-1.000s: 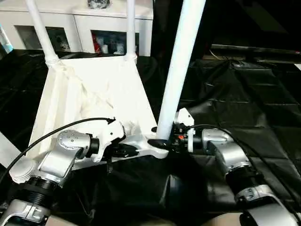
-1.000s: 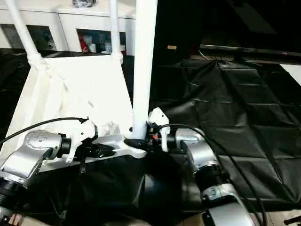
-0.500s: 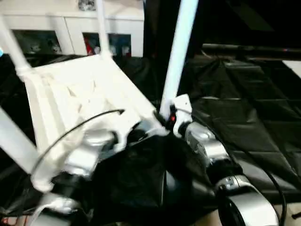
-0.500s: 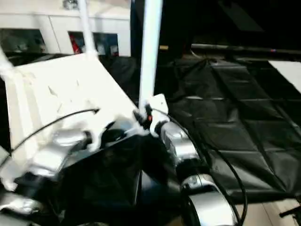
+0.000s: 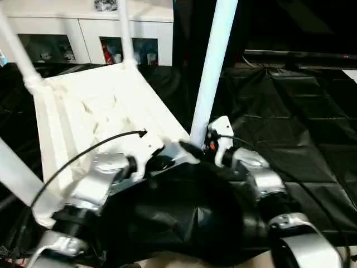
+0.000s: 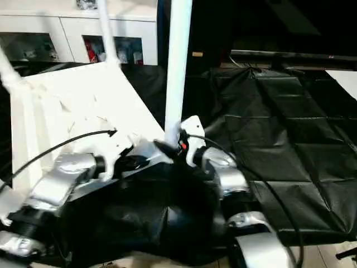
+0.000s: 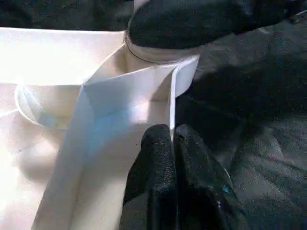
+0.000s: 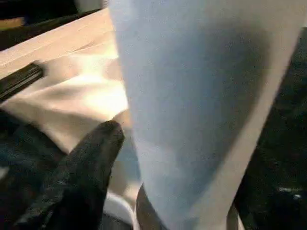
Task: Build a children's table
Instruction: Rotate leg to tighten
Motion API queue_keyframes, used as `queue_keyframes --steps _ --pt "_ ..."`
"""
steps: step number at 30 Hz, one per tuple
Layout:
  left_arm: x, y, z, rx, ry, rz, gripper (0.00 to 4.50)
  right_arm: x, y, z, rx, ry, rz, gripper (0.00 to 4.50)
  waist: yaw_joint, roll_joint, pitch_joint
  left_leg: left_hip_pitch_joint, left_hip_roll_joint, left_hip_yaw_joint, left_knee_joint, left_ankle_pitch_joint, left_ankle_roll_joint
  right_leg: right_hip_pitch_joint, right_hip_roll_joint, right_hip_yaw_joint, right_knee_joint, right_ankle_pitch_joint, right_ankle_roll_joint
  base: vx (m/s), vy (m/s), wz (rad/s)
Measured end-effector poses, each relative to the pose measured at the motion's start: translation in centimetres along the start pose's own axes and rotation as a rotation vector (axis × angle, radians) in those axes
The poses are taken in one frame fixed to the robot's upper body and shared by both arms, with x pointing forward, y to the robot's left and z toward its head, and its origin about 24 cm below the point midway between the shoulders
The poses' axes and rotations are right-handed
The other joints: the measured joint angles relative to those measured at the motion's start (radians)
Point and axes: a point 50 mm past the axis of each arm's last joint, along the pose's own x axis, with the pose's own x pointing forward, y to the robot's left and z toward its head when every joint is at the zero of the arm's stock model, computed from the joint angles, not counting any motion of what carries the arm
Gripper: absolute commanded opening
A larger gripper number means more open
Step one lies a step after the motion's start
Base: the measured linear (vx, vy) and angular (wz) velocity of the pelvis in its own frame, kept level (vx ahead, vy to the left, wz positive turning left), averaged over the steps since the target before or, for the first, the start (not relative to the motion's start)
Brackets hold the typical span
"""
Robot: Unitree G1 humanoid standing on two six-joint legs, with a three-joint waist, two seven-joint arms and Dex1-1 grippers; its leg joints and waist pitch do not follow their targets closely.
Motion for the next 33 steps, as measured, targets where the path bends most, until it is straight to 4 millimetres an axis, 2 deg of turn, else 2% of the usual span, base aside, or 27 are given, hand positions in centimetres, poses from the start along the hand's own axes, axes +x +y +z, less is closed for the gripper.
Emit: queue_keyframes --steps 12,19,25,29,33 --pt "-2.2 -0.3 -1.0 0.021 0.018 -0.175 0.00 -1.5 1.3 0.1 -0.057 0.098 0.293 3.55 0.015 -0.003 0.001 -0.001 0.000 0.000 0.000 -0.001 0.001 0.000 0.000 0.000 -0.001 -0.001 0.000 0.000 0.000 0.00" --pt "-2.9 -0.8 -1.4 0.017 0.026 -0.238 0.00 -1.9 1.9 -0.2 -0.019 0.113 0.368 3.02 0.020 -0.003 0.001 -0.001 0.000 0.001 0.000 -0.001 0.001 0.000 0.000 0.000 -0.001 -0.001 0.000 0.000 0.000 0.00" --pt "-3.1 -0.9 -1.4 0.021 0.030 -0.255 0.00 -2.0 2.0 -0.2 -0.008 0.118 0.375 2.51 0.023 -0.003 0.001 -0.001 0.000 0.001 0.000 -0.001 0.001 0.000 0.000 0.000 -0.001 -0.002 0.000 0.000 0.000 0.00" --pt "-3.0 -0.8 -1.4 0.018 0.028 -0.244 0.00 -1.9 2.0 -0.2 -0.011 0.107 0.348 2.34 0.023 -0.003 0.001 0.000 0.000 0.001 0.000 -0.001 0.001 0.000 0.000 0.000 0.000 -0.001 0.000 0.000 0.000 0.00" --pt "-1.7 -0.1 -1.1 -0.001 0.008 -0.110 0.00 -0.2 1.2 -0.2 0.007 0.059 0.100 2.19 0.008 -0.003 0.000 0.003 0.000 0.000 0.002 0.000 0.000 0.001 0.000 0.000 0.002 -0.002 0.002 0.000 0.000 0.00"
